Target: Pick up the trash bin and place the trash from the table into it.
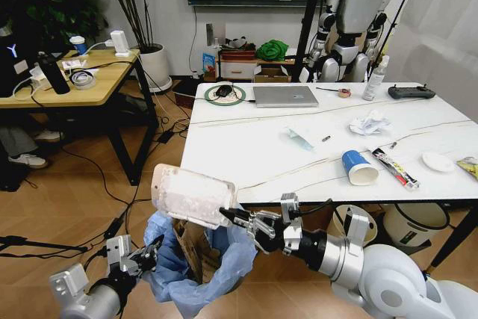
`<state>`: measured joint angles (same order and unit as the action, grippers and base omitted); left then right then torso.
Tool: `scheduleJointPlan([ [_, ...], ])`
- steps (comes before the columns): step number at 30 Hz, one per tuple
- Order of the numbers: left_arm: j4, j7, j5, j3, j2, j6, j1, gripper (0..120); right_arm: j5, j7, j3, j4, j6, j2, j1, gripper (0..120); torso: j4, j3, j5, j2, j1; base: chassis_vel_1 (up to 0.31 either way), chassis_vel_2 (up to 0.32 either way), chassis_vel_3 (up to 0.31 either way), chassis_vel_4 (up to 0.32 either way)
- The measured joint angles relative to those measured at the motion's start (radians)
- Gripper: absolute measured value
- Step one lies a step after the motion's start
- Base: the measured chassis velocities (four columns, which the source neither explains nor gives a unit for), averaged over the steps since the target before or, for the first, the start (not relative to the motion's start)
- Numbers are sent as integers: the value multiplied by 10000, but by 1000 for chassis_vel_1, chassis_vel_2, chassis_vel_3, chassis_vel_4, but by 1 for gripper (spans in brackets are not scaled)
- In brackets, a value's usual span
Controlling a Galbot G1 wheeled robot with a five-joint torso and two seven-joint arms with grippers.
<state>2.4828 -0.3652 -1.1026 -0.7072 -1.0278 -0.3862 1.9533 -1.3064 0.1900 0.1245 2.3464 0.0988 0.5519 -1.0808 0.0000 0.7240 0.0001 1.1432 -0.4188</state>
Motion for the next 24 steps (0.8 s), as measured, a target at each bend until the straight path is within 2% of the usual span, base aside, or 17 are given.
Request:
scheduleJointPlan([
  [24,42,-55,-146,-154,141,-6,-35,0,494,107,125,-303,17,326,-267,0,0,0,0,0,0,0,0,0,0],
])
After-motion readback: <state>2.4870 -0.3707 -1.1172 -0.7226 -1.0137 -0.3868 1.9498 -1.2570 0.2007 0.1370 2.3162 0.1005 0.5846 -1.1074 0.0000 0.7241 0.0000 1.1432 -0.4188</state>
